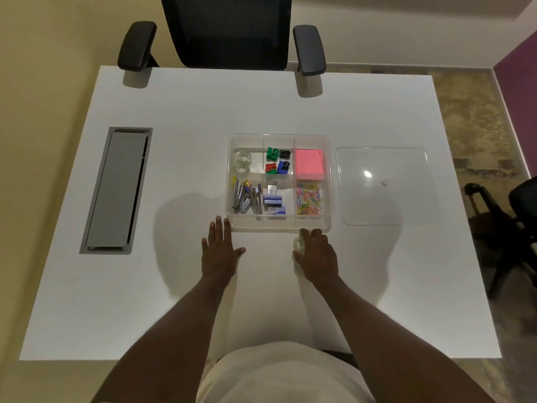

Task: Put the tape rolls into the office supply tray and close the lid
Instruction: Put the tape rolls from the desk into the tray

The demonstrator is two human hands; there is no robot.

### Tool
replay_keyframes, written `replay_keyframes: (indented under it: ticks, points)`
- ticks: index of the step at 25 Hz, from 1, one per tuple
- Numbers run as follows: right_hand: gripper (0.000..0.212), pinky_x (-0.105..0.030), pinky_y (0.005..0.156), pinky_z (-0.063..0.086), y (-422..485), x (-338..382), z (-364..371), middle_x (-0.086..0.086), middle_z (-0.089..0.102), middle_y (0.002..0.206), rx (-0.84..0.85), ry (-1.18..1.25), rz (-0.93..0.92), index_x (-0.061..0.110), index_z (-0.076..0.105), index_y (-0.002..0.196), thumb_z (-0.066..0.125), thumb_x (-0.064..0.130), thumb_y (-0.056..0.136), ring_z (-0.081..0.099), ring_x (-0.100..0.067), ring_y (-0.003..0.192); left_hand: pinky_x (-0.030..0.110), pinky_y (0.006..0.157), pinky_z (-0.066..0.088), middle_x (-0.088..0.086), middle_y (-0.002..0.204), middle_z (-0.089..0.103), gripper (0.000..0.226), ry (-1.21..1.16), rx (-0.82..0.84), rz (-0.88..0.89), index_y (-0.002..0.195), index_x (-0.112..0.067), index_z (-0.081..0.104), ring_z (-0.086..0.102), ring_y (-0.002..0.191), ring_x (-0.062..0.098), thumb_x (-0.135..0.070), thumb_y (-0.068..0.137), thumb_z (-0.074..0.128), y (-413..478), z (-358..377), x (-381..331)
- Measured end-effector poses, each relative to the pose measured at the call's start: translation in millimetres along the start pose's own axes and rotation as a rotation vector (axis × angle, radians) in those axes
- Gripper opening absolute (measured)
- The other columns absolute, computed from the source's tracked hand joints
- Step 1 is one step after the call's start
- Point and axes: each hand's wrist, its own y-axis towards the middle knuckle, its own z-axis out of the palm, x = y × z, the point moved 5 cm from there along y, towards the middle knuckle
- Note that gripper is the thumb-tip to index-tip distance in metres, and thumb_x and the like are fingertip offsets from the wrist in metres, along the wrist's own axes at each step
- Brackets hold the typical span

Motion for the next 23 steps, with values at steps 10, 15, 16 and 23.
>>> replay_keyframes:
  ticks: [10, 15, 16, 23]
  points:
    - [0.055, -0.040, 0.093, 0.057, 3.4, 47.1, -4.5, -0.014, 0.064, 0.130, -0.256, -0.042, -0.421, 0.010, 0.061, 0.133, 0.078, 0.033, 0.085, 0.064, -0.030, 0.113, 0.054, 0.132, 0.006, 0.006, 0.173, -0.017, 0.096, -0.015, -0.011, -0.013, 0.164, -0.018, -0.011, -0.015, 0.161, 0.027, -0.048, 0.101, 0.056, 2.8, 3.7, 1.0]
    - [0.058, -0.037, 0.088, 0.058, 52.2, 87.8, -37.5, -0.011, 0.060, 0.131, -0.296, 0.011, -0.502, 0.014, 0.054, 0.133, 0.076, 0.037, 0.085, 0.061, -0.023, 0.111, 0.053, 0.132, 0.005, 0.005, 0.173, -0.018, 0.097, -0.005, -0.029, -0.020, 0.165, -0.020, -0.010, -0.015, 0.161, 0.026, -0.050, 0.100, 0.056, 4.9, 6.6, 3.4]
    - [0.057, -0.035, 0.085, 0.058, 65.4, 97.1, -48.0, -0.010, 0.060, 0.129, -0.315, 0.017, -0.511, 0.015, 0.053, 0.133, 0.076, 0.036, 0.085, 0.061, -0.022, 0.107, 0.053, 0.132, 0.005, 0.005, 0.173, -0.018, 0.097, 0.000, -0.030, -0.019, 0.164, -0.020, -0.011, -0.015, 0.161, 0.026, -0.050, 0.100, 0.055, 5.4, 7.6, 4.0]
    - [0.048, -0.038, 0.084, 0.056, 165.7, 147.9, -107.1, -0.011, 0.055, 0.126, -0.277, 0.084, -0.420, 0.014, 0.055, 0.129, 0.074, 0.017, 0.085, 0.062, -0.028, 0.102, 0.054, 0.131, 0.010, 0.004, 0.172, -0.019, 0.098, 0.002, -0.057, -0.023, 0.164, -0.021, -0.011, -0.015, 0.161, 0.027, -0.049, 0.100, 0.056, 8.4, 11.5, 7.0]
